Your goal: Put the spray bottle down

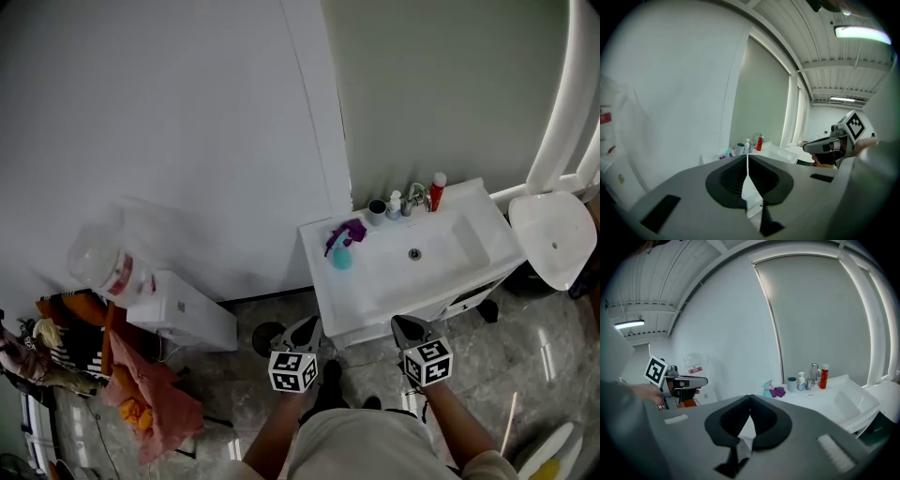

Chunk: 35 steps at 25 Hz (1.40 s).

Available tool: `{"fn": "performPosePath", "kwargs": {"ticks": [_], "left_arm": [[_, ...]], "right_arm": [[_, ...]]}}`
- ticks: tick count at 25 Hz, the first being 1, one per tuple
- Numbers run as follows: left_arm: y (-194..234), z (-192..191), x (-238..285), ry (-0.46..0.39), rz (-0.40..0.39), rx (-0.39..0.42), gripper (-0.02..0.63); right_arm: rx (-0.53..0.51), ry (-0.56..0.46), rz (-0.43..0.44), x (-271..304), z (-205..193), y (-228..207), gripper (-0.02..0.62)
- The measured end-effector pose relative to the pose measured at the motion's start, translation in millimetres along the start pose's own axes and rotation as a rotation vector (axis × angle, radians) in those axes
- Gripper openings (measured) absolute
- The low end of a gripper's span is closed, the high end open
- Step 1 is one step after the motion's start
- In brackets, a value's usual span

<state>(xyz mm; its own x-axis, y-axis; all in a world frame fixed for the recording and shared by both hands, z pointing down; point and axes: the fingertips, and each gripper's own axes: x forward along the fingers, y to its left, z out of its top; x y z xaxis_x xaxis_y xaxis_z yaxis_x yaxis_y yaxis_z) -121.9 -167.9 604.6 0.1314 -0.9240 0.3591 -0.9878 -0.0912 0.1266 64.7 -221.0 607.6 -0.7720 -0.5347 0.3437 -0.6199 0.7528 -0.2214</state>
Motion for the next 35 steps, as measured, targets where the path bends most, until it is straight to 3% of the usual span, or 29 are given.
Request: {"fn": "performPosePath", "kwargs": {"ticks": [3,8,14,19,23,35], "left_arm": [[-5.6,-6.9,-21.4,-0.013,0.038,-0.018,0.009],[-25.8,-5.1,-45.3,-0.018,-0.035,0.014,0.006],[-18.3,6.7,-58.4,-0.015,-0.056,0.03,0.006],[-3.7,17.4,-63.4,-0.021,-0.085,0.067,0.006],[9.6,29.4,-67.4,-0.043,-0.098,0.062,0.006],[28.9,41.8,-68.5,-0.068,-0.126,0.044,0.006]], "right_arm": [[-0.024,-0.006,0.025,-7.1,-3.4,10.8,0.011],[-0.012,-0.025,0.05,-11.8,0.0,22.3,0.011],[-0.024,-0.044,0.076,-11.1,12.1,38.1,0.01],[-0.028,-0.068,0.07,-9.7,29.7,44.5,0.01],[-0.067,-0.098,0.063,-11.6,47.1,50.5,0.011],[-0.033,-0.143,0.017,-11.8,65.1,52.4,0.009]]}}
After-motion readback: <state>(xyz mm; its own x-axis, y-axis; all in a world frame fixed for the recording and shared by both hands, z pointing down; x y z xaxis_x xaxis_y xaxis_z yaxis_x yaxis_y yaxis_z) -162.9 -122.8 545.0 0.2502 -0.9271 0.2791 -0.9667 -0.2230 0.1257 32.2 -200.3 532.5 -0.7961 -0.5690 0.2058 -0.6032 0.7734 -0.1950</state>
